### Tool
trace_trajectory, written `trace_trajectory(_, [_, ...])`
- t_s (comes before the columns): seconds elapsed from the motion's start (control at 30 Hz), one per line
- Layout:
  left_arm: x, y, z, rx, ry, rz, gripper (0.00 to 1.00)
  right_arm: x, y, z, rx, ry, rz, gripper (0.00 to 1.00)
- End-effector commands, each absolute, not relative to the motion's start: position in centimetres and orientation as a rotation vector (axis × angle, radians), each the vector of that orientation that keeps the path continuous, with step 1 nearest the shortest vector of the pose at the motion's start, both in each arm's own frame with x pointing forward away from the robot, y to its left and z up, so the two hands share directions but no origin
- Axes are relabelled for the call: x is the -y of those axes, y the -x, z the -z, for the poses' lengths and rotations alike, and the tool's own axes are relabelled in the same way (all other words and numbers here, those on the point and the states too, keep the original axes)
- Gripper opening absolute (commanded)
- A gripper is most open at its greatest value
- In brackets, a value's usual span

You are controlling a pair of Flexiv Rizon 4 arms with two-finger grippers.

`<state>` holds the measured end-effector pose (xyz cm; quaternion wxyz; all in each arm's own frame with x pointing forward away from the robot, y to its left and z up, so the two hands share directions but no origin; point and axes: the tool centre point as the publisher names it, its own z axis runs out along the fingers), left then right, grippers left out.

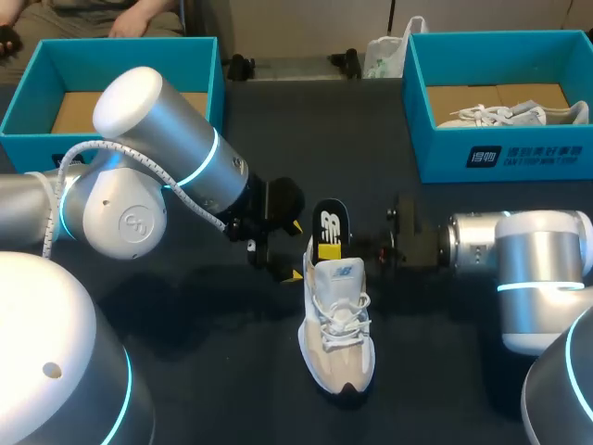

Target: Take the shoe out of the shoebox, open the shoe tongue, remove and reinsert the insole, then place the shoe into the shoebox

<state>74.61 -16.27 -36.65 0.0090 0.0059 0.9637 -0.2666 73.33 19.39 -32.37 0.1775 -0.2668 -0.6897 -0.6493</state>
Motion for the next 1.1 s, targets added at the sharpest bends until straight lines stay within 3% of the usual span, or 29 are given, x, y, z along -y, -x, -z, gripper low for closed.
trace_trajectory(0.03, [16.3,-74.5,36.7,-3.01,-0.018,0.831,1.0,-19.3,-73.6,31.6,1.955,0.765,1.857,0.41])
trace_trajectory(0.17, [16.3,-74.5,36.7,-3.01,-0.018,0.831,1.0,-19.3,-74.4,31.5,1.94,0.774,1.882,0.29])
trace_trajectory(0.23, [16.3,-74.5,36.7,-3.01,-0.018,0.831,1.0,-19.2,-74.7,31.6,1.924,0.785,1.896,0.18])
trace_trajectory(0.3, [16.3,-74.5,36.7,-3.01,-0.018,0.831,1.0,-19.2,-74.9,31.8,1.911,0.801,1.907,0.0])
trace_trajectory(1.1, [16.3,-74.5,36.7,-3.01,-0.018,0.831,1.0,-19.4,-71.8,35.3,1.812,0.912,1.78,0.02])
